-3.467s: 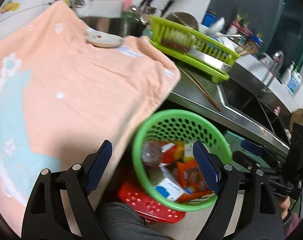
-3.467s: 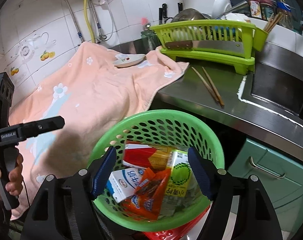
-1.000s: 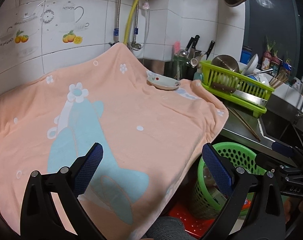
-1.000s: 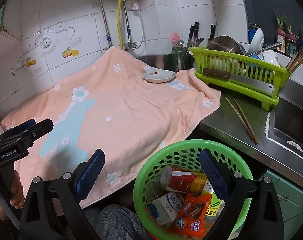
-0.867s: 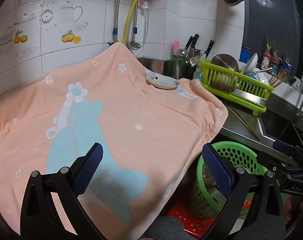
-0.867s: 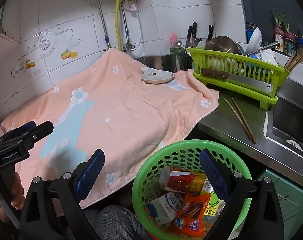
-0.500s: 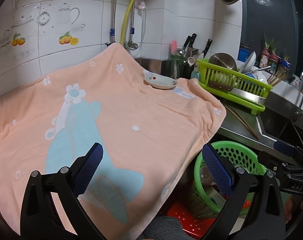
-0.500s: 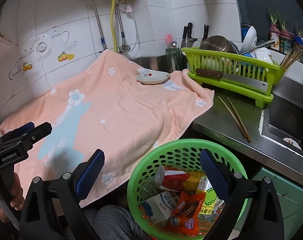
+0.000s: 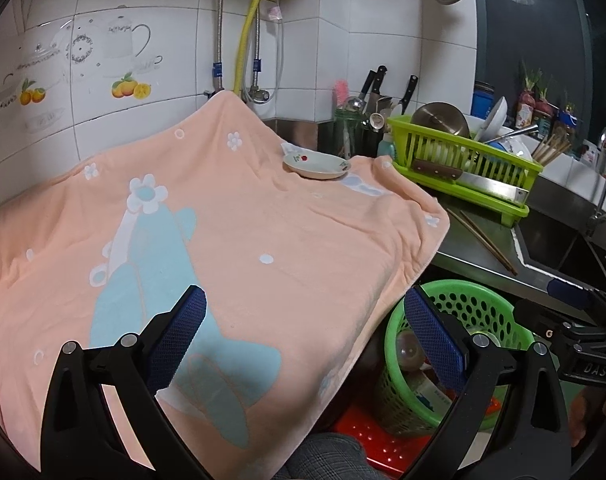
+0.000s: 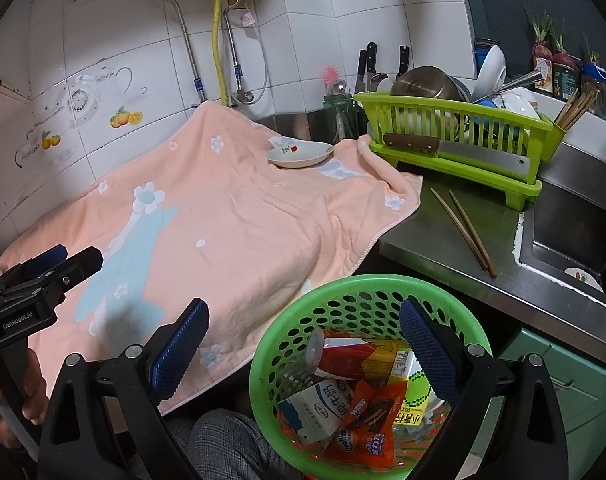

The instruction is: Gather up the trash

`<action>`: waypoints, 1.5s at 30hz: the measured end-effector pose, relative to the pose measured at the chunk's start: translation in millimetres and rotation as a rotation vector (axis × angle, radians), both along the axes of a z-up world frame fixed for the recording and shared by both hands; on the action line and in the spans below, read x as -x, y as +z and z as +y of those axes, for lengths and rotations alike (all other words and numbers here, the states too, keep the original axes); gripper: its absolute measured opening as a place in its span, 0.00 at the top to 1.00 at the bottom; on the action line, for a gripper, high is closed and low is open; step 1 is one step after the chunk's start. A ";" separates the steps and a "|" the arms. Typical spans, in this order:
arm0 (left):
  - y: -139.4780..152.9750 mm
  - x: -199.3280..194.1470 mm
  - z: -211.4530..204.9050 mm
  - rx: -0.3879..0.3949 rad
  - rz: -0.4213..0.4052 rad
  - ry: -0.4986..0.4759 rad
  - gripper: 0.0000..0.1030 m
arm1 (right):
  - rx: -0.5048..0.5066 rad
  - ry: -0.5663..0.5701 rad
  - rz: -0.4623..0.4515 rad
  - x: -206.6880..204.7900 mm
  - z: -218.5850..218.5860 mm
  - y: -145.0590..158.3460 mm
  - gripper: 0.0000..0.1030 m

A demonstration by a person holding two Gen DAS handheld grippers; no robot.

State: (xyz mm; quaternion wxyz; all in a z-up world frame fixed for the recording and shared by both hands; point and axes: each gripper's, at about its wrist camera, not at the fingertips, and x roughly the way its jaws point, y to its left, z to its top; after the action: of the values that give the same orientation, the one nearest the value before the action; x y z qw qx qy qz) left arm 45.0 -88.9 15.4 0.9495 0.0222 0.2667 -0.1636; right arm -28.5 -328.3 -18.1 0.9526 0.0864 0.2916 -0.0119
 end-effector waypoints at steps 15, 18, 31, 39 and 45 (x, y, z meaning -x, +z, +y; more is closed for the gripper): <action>-2.3 1.5 -7.5 -0.021 -0.001 -0.005 0.05 | -0.001 0.004 0.006 -3.5 3.9 -3.0 0.10; -3.4 1.3 -8.4 -0.024 -0.002 -0.007 0.05 | -0.001 0.004 0.008 -4.3 4.6 -3.4 0.10; -5.7 -1.0 -9.4 -0.024 0.005 -0.011 0.05 | -0.003 0.006 0.008 -5.0 5.2 -5.0 0.10; -8.1 -1.8 -10.7 -0.026 0.007 -0.006 0.05 | -0.004 0.009 0.011 -6.3 8.8 -8.9 0.10; -8.8 -1.1 -10.2 -0.026 0.000 0.000 0.05 | -0.006 0.010 0.013 -6.6 9.8 -9.5 0.10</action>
State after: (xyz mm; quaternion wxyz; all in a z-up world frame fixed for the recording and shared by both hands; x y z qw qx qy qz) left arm 46.1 -99.1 6.6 0.9491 0.0344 0.2691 -0.1603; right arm -21.9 -318.5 -27.6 0.9504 0.0878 0.2984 -0.0070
